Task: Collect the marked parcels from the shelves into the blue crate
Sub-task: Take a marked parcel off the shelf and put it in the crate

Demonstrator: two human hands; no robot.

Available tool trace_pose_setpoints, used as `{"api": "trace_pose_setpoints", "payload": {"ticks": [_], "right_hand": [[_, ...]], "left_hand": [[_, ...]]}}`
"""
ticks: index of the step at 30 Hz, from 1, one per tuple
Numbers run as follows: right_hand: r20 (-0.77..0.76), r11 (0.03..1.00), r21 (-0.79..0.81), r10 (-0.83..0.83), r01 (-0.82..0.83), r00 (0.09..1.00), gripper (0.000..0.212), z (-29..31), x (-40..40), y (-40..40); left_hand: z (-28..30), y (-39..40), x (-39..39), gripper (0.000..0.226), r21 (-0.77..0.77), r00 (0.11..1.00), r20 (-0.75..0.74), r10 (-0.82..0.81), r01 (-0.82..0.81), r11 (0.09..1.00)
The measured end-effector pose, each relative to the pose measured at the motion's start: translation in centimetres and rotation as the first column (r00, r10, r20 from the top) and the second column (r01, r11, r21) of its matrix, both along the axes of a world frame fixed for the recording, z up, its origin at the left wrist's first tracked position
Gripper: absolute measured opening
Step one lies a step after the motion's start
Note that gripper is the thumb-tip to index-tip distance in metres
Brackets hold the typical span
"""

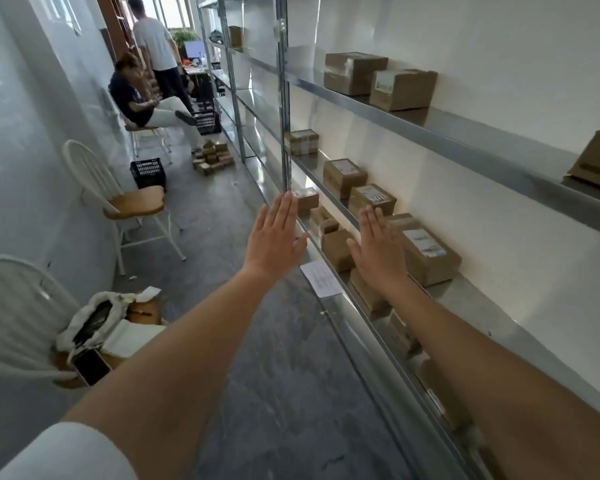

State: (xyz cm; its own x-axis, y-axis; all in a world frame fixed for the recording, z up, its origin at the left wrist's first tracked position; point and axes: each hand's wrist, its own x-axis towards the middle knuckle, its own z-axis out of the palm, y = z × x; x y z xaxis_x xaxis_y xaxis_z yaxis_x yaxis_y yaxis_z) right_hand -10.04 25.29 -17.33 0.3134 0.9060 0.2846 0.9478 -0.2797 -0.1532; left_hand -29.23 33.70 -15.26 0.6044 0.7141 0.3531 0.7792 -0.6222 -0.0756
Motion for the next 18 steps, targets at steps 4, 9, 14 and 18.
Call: {"api": "trace_pose_setpoints", "payload": {"ticks": [4, 9, 14, 18], "right_hand": [[0.005, 1.0, -0.009, 0.017, -0.017, 1.0, 0.061, -0.6, 1.8, 4.5], [0.017, 0.999, -0.014, 0.03, -0.03, 0.999, 0.062, -1.8, 4.3, 11.2], [-0.041, 0.999, -0.041, 0.013, -0.014, 0.999, 0.065, -2.5, 6.1, 18.5], [-0.066, 1.0, -0.027, -0.002, 0.0, 0.998, 0.065, -2.5, 7.2, 24.5]], "left_hand": [[-1.2, 3.7, 2.0, 0.069, -0.023, 1.0, -0.012, 0.008, -0.008, 1.0], [-2.4, 10.3, 4.1, 0.069, -0.029, 0.999, -0.033, 0.02, -0.021, 0.999], [-2.9, 18.0, 5.6, 0.069, -0.041, 0.999, -0.037, -0.004, 0.002, 0.999], [-2.6, 24.2, 6.4, 0.068, -0.053, 0.999, -0.051, -0.008, 0.005, 0.999]]}}
